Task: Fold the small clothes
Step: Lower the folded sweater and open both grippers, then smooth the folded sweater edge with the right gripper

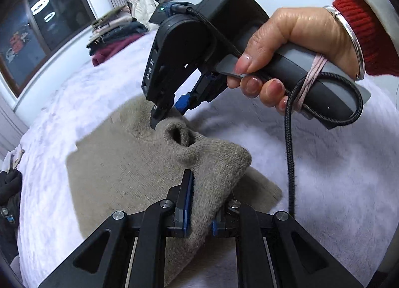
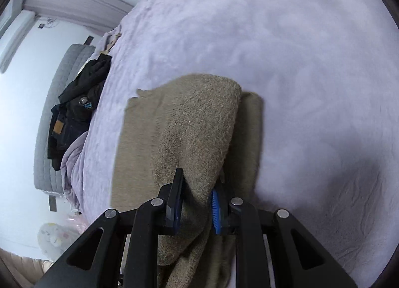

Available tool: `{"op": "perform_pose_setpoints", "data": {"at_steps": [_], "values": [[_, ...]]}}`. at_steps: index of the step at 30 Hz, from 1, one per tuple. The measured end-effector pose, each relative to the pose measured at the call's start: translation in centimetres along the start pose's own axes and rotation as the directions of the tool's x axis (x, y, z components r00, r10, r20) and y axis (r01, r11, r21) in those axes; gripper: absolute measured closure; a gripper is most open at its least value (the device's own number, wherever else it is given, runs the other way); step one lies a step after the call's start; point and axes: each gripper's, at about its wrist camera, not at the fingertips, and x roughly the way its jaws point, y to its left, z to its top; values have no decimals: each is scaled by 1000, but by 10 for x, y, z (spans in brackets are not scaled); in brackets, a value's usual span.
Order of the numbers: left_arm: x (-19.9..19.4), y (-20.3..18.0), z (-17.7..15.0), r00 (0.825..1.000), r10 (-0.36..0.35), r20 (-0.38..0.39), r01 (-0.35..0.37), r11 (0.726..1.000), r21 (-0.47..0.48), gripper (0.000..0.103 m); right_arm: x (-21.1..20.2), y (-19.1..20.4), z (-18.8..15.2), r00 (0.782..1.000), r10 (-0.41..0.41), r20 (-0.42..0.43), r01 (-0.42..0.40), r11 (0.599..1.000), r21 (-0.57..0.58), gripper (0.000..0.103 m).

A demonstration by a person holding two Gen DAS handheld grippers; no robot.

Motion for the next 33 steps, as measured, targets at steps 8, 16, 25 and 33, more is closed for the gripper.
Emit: {"op": "perform_pose_setpoints", "data": {"at_steps": [8,16,25,33], "values": [[-8,-5,2,1000,-8,-22,7,1000,-21,49,-1,-11,-6,999,35,23,-36,998,57,69],[-42,28,-13,999,-44,-29,40,992,-123,24,-52,-7,-52,997,42,65,-50,991,125,52],[-9,151,-44,985,-74,-156,-27,825,-564,24,-45,-14,-117,990,138,36,-142,965,220,47],[47,194,-64,956,-247,-160,46,662,-748,24,-18,-10,-84,976,211,49,-217,947,237,36]]}}
